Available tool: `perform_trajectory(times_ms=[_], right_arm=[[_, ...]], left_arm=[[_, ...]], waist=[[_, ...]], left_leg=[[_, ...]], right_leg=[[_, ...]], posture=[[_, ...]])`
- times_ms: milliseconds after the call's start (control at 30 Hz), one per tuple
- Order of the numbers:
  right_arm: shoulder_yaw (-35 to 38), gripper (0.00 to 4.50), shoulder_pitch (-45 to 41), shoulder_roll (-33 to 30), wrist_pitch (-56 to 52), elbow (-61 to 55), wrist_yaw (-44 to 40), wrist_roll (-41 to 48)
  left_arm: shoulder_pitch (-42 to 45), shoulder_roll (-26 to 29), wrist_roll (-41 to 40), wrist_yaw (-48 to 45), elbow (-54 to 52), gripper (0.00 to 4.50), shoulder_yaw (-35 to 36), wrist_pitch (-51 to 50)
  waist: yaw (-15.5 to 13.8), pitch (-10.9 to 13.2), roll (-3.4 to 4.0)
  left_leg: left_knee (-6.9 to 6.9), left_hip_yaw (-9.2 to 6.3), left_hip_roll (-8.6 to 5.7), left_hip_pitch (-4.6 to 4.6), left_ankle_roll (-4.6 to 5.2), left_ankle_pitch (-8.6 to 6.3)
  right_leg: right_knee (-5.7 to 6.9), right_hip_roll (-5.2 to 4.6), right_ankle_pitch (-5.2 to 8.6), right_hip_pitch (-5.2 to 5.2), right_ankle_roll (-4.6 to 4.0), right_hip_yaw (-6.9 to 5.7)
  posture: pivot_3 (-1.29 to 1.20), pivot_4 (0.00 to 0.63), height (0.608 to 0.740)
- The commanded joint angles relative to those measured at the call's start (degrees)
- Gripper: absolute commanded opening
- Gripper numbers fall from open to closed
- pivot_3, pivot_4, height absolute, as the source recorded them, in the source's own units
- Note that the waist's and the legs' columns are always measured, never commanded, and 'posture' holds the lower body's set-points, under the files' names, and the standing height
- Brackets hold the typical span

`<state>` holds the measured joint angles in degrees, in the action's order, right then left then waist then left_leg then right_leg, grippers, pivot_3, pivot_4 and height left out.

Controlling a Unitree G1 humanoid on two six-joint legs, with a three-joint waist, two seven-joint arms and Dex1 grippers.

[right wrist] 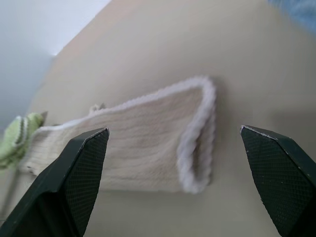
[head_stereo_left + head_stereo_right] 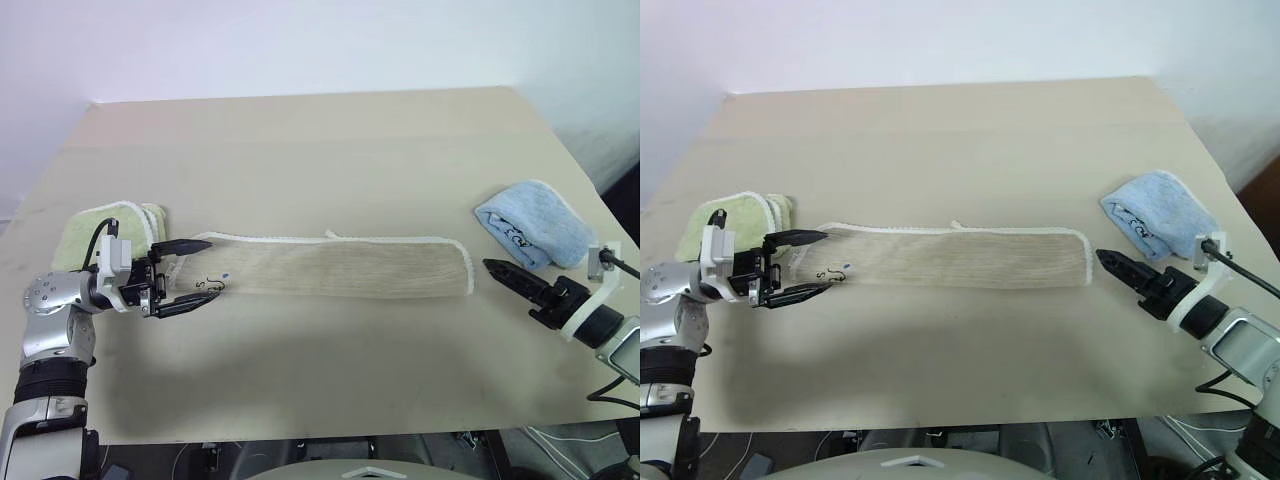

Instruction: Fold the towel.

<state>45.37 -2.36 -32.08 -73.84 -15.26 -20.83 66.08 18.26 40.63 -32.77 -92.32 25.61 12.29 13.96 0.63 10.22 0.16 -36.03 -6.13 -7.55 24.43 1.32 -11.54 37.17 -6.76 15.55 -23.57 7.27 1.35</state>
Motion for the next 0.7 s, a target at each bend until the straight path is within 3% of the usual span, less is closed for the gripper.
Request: perform_trajectory(times_ms=[33, 367, 700], right_arm=[[0.4, 4.47, 0.8, 2.4, 0.1, -2.5, 5.1, 4.6], [-2.7, 4.47, 5.7, 7.0, 4.6, -5.2, 16.7, 13.6], [-10.2, 4.47, 8.0, 7.6, 10.7, -5.8, 21.3, 18.3]], left_arm=[[-0.1, 1.6, -1.3, -0.2, -2.1, 4.5, 1.3, 0.2], [-2.2, 1.9, -1.1, 0.0, -5.5, 4.5, 2.2, -0.8], [-2.7, 1.6, -0.5, 0.2, -5.0, 4.5, 2.4, -0.2]], waist=[[0.0, 0.0, 0.0], [0.0, 0.0, -0.01], [0.0, 0.0, -0.01]], left_leg=[[0.0, 0.0, 0.0, 0.0, 0.0, 0.0], [0.07, -0.01, 0.01, 0.0, 0.01, 0.0], [0.07, -0.01, 0.03, -0.01, 0.01, 0.0]], right_leg=[[-0.01, 0.0, 0.0, -0.01, 0.0, -0.01], [-0.06, 0.0, 0.02, -0.02, -0.03, -0.02], [-0.1, 0.02, 0.08, -0.04, -0.13, -0.02]], posture=[[0.0, 0.15, 0.728], [0.0, 0.15, 0.728], [0.0, 0.15, 0.728]])
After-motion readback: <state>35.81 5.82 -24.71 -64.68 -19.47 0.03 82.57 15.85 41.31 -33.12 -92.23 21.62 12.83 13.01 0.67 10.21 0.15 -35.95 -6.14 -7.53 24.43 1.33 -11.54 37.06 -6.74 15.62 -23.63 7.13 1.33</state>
